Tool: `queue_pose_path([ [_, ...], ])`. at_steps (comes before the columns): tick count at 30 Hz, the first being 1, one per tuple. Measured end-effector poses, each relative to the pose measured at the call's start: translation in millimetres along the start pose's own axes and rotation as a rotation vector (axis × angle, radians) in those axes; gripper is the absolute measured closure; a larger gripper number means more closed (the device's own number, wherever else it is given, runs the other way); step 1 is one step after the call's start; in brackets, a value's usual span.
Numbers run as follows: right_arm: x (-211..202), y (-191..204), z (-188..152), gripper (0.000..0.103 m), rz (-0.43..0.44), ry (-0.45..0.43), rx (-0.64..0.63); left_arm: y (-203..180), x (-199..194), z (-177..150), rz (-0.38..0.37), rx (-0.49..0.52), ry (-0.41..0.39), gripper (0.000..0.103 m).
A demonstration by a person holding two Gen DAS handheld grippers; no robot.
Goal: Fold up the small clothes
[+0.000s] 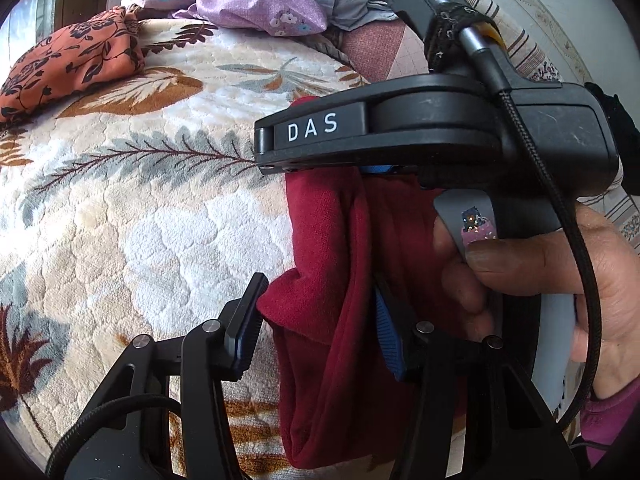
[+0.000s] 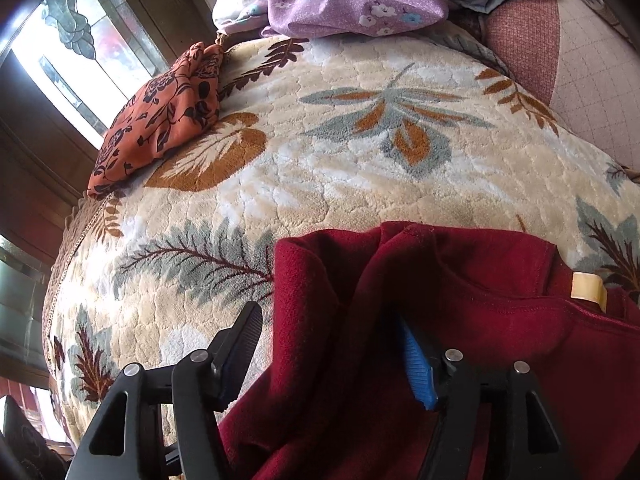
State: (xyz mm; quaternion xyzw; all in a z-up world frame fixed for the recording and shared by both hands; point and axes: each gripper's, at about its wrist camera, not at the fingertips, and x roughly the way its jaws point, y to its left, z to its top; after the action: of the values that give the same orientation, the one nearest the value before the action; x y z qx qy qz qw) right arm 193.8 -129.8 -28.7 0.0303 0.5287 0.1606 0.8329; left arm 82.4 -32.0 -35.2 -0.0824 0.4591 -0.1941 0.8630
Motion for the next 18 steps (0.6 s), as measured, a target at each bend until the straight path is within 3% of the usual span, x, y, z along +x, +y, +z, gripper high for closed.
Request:
queue_pose_path([
  [2, 2, 3, 0, 0.048, -0.03, -0.002, -0.026, 1, 0, 0, 0.008, -0.011, 0.014, 0.052],
  [3, 0, 0, 0, 0.063, -0.045, -0.013, -0.022, 2, 0, 0, 0.01, -0.016, 0.023, 0.052],
  [4, -3, -5, -1, 0.07, -0.047, -0.025, -0.011, 2, 1, -1, 0.01, -0.022, 0.032, 0.051],
  [6, -10, -16, -4, 0.078, 0.005, -0.039, 0.021, 3, 1, -2, 0.012, -0.027, 0.044, 0.05],
  [11, -33, -25, -12, 0.084, 0.057, -0.085, 0.041, -2, -4, -11, 0.021, -0.001, 0.04, 0.048],
  [12, -36, -26, -13, 0.085, 0.062, -0.093, 0.038, -2, -5, -12, 0.012, -0.005, 0.04, 0.051],
  [13, -40, -26, -14, 0.085, 0.064, -0.102, 0.037, -3, -6, -13, -0.014, -0.009, 0.045, 0.066],
  [14, -43, -26, -15, 0.086, 0.067, -0.108, 0.037, -6, -8, -14, -0.033, -0.011, 0.05, 0.073],
  [18, -61, -31, -22, 0.087, 0.079, -0.149, 0.047, -31, -24, -15, -0.033, 0.035, 0.011, 0.08],
])
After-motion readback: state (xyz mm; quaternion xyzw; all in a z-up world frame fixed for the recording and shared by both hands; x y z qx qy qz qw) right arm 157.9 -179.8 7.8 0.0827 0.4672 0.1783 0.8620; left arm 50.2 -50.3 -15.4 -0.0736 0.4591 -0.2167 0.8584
